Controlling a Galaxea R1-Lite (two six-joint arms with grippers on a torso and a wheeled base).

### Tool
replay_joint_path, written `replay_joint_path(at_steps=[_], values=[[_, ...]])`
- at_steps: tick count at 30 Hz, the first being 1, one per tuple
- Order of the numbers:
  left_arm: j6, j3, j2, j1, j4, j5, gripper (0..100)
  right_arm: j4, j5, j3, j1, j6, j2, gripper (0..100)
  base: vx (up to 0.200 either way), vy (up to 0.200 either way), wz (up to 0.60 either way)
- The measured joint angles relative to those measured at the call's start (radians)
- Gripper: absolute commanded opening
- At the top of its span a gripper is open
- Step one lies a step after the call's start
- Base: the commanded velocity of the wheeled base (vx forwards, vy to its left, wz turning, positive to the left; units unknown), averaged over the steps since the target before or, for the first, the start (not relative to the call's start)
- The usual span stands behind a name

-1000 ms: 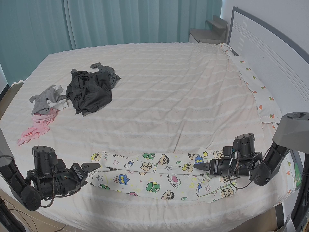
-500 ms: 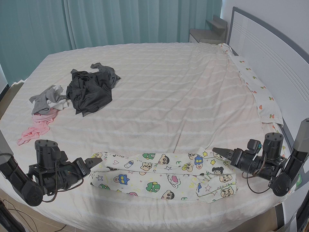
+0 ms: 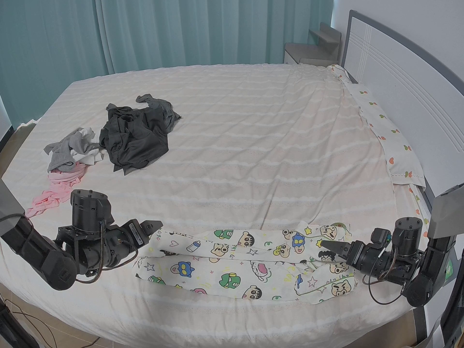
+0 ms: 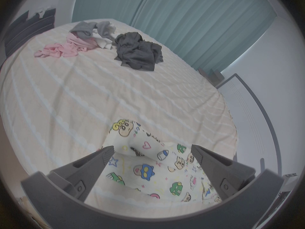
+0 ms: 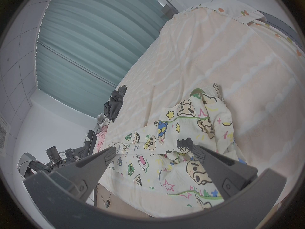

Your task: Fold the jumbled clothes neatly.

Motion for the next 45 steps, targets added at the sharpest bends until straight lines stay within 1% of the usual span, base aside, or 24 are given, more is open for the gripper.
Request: replay_joint_path(at_steps=[2, 5, 7, 9, 11, 14, 16, 21, 25, 28, 30, 32, 34, 36, 38, 45], values=[[0.0, -0.017, 0.007, -0.004, 0.008, 0.037, 100, 0.0, 0.0, 0.003, 0.0, 0.0, 0.003, 100, 0.0, 0.0, 0.0], [-0.009, -0.033, 0.014, -0.013, 0.021, 0.049, 100, 0.0, 0.0, 0.004, -0.002, 0.001, 0.007, 100, 0.0, 0.0, 0.0], [-0.046, -0.038, 0.017, -0.016, 0.038, 0.049, 100, 0.0, -0.001, 0.004, -0.002, 0.001, 0.009, 100, 0.0, 0.0, 0.0], [-0.1, -0.043, 0.022, -0.019, 0.053, 0.047, 100, 0.0, -0.001, 0.004, 0.0, 0.001, 0.01, 100, 0.2, 0.0, 0.0], [-0.126, -0.044, 0.029, -0.021, 0.061, 0.044, 100, 0.0, -0.001, 0.005, 0.0, 0.001, 0.011, 100, 0.2, 0.0, 0.0], [-0.128, -0.042, 0.04, -0.022, 0.064, 0.032, 100, 0.0, -0.001, 0.009, 0.003, 0.001, 0.011, 100, 0.2, 0.0, 0.0], [-0.107, -0.041, 0.049, -0.021, 0.064, 0.027, 100, 0.0, -0.001, 0.011, 0.003, 0.001, 0.011, 100, 0.2, 0.0, 0.0], [0.048, -0.043, 0.08, 0.003, 0.061, 0.021, 100, 0.0, -0.001, 0.013, 0.005, 0.0, 0.011, 100, 0.0, 0.0, 0.0], [0.228, -0.047, 0.098, 0.043, 0.064, -0.024, 100, 0.0, -0.001, 0.013, 0.004, 0.0, 0.012, 100, 0.0, 0.0, 0.0], [0.393, -0.051, 0.106, 0.073, 0.098, -0.057, 100, 0.0, -0.001, 0.013, 0.004, 0.0, 0.012, 100, 0.0, 0.0, 0.0], [0.521, -0.063, 0.111, 0.096, 0.154, -0.085, 100, 0.0, -0.001, 0.014, 0.004, 0.0, 0.013, 100, 0.0, 0.0, 0.0], [0.599, -0.079, 0.115, 0.113, 0.229, -0.118, 100, 0.0, -0.001, 0.014, 0.004, -0.001, 0.013, 100, 0.0, 0.0, 0.0], [0.644, -0.098, 0.121, 0.129, 0.287, -0.175, 100, 0.0, -0.001, 0.014, 0.004, -0.001, 0.014, 100, 0.0, 0.0, 0.0], [0.658, -0.114, 0.128, 0.14, 0.317, -0.234, 100, 0.0, -0.001, 0.014, 0.004, -0.001, 0.015, 100, 0.0, 0.0, 0.0], [0.662, -0.125, 0.139, 0.149, 0.323, -0.262, 100, 0.0, -0.001, 0.014, 0.004, -0.003, 0.016, 100, 0.0, 0.0, 0.0], [0.692, -0.142, 0.209, 0.154, 0.319, -0.262, 100, 0.0, -0.002, 0.018, 0.016, -0.003, 0.017, 100, 0.0, 0.0, 0.0]])
